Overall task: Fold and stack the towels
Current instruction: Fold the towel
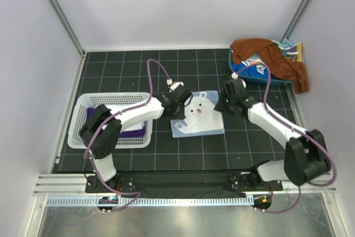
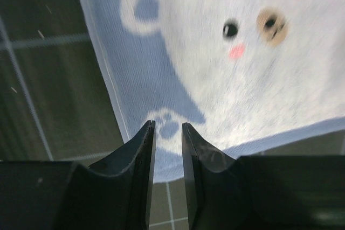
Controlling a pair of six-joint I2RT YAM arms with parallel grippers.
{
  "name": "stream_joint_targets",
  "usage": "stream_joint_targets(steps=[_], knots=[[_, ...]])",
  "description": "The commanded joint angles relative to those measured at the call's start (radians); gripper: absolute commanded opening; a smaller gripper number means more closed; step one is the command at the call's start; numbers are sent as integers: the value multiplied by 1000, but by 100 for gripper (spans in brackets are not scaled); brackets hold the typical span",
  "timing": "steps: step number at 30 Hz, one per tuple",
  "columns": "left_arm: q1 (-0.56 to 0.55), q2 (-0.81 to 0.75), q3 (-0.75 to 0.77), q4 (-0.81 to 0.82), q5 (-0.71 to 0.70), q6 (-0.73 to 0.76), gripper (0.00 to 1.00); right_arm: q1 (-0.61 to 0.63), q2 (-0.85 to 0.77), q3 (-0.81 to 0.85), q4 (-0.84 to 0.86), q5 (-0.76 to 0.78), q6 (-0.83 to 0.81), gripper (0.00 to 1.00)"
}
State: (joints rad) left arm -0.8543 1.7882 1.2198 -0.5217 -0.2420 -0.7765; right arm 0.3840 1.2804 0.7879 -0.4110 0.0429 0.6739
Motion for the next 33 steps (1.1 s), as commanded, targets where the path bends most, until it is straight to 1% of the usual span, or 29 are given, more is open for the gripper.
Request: stream_joint_targets(steps=[1, 2, 3, 5, 6, 7, 9, 13, 16, 20, 27, 33], knots=[[83, -17, 112, -37, -13, 57, 30, 3, 130, 174, 51, 34, -75, 31], [99, -3, 139, -41, -5, 68, 30, 3, 204, 203, 70, 35, -85, 31], [133, 20, 196, -49, -5, 81, 30, 1, 236, 256, 80, 38, -92, 31], [161, 94, 262, -83, 4, 115, 30, -5, 308, 310, 109, 34, -114, 31], [181, 117, 315, -83, 6, 127, 29, -14, 370, 354, 121, 16, -122, 30], [190, 166, 340, -86, 3, 146, 29, -19, 404, 376, 130, -3, -125, 30], [216, 210, 404, -95, 23, 167, 28, -36, 489, 439, 141, -14, -137, 29], [247, 313, 480, -100, 13, 197, 27, -65, 601, 499, 167, -23, -152, 28], [256, 376, 523, -104, 17, 220, 26, -91, 648, 504, 178, -17, -143, 26], [261, 428, 547, -110, 13, 229, 26, -112, 646, 423, 198, 6, -123, 26], [262, 450, 564, -109, 32, 227, 27, -122, 590, 312, 213, 20, -102, 26], [262, 425, 573, -109, 32, 235, 27, -126, 531, 329, 178, 32, -123, 27]])
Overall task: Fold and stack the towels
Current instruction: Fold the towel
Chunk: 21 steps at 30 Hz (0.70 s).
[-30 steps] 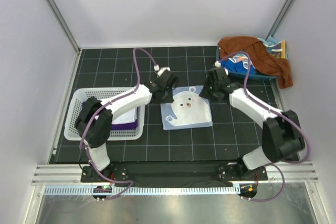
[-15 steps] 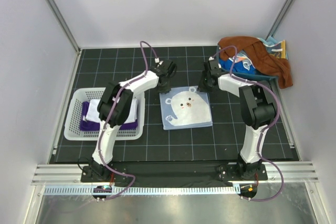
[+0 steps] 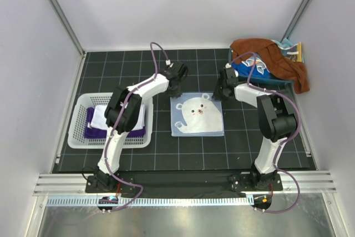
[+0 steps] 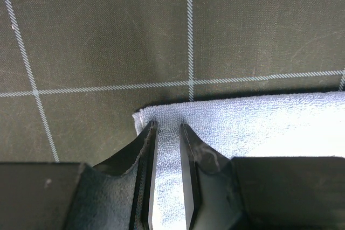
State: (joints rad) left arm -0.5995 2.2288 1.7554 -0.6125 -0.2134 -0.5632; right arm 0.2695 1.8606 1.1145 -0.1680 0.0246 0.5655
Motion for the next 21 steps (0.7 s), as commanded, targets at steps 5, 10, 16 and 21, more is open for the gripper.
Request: stream_joint_targets(steps=[5, 10, 16, 21], knots=[[7, -32, 73, -30, 8, 39, 29, -19, -52, 99, -117, 58, -38, 30], [9, -47, 96, -56, 3, 59, 30, -27, -43, 154, -137, 58, -73, 32], [18, -66, 105, -113, -53, 80, 33, -27, -25, 174, -160, 77, -137, 35], [24, -63, 112, -132, -44, 115, 36, -29, -14, 169, -157, 81, -167, 39]])
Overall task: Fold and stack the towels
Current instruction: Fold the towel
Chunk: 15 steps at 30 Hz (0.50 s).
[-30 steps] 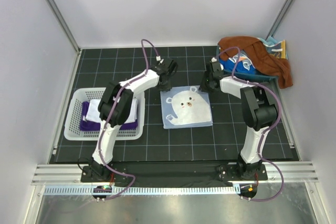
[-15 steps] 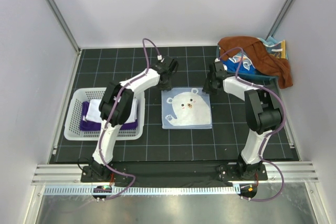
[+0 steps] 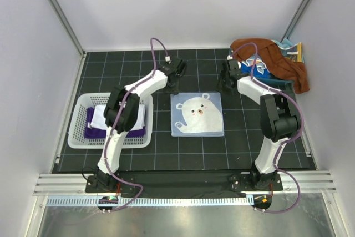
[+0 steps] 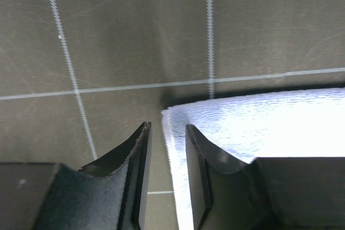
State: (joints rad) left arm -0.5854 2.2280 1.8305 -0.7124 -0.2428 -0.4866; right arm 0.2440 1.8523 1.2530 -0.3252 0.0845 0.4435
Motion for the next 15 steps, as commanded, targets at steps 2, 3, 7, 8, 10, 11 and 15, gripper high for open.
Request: stream_joint_targets(steps=[2, 3, 7, 8, 10, 11, 15], knots=[[12, -48, 45, -35, 17, 55, 37, -2, 5, 39, -3, 27, -51, 40], [13, -39, 67, -39, 29, 59, 37, -2, 24, 46, -11, 31, -54, 40], [15, 10, 95, -53, 46, 71, 37, -2, 62, 63, -17, 23, -60, 40], [15, 13, 96, -50, 46, 72, 38, -2, 70, 65, -14, 14, -60, 40], [18, 21, 96, -42, 53, 74, 38, -3, 93, 72, -14, 9, -62, 40], [21, 22, 93, -39, 59, 77, 38, -2, 100, 75, -12, 15, -60, 40], [27, 39, 89, -33, 77, 80, 38, -2, 127, 88, -20, 31, -62, 40]])
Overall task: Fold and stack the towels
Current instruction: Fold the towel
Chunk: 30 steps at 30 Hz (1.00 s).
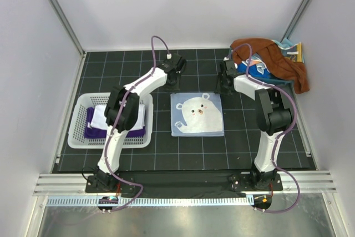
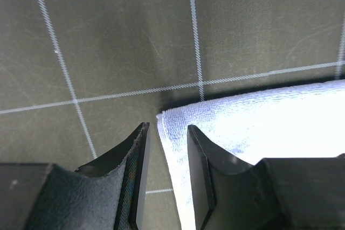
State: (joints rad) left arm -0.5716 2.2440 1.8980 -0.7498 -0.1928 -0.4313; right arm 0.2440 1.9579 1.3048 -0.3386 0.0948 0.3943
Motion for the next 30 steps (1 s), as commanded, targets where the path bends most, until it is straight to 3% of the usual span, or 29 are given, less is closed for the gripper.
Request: stream_joint_targets(steps=[1, 15, 21, 24, 30], knots=[[13, 25, 19, 6, 32, 25, 38, -2, 24, 37, -8, 20, -14, 40], [22, 63, -8, 30, 46, 12, 37, -3, 39, 37, 0, -1, -9, 38], [22, 65, -42, 66, 64, 0, 36, -2, 44, 40, 1, -12, -14, 32], [24, 58, -63, 81, 73, -12, 33, -2, 47, 42, -4, -17, -15, 27], [24, 40, -94, 124, 79, -26, 18, -2, 42, 45, -8, -18, -14, 17]])
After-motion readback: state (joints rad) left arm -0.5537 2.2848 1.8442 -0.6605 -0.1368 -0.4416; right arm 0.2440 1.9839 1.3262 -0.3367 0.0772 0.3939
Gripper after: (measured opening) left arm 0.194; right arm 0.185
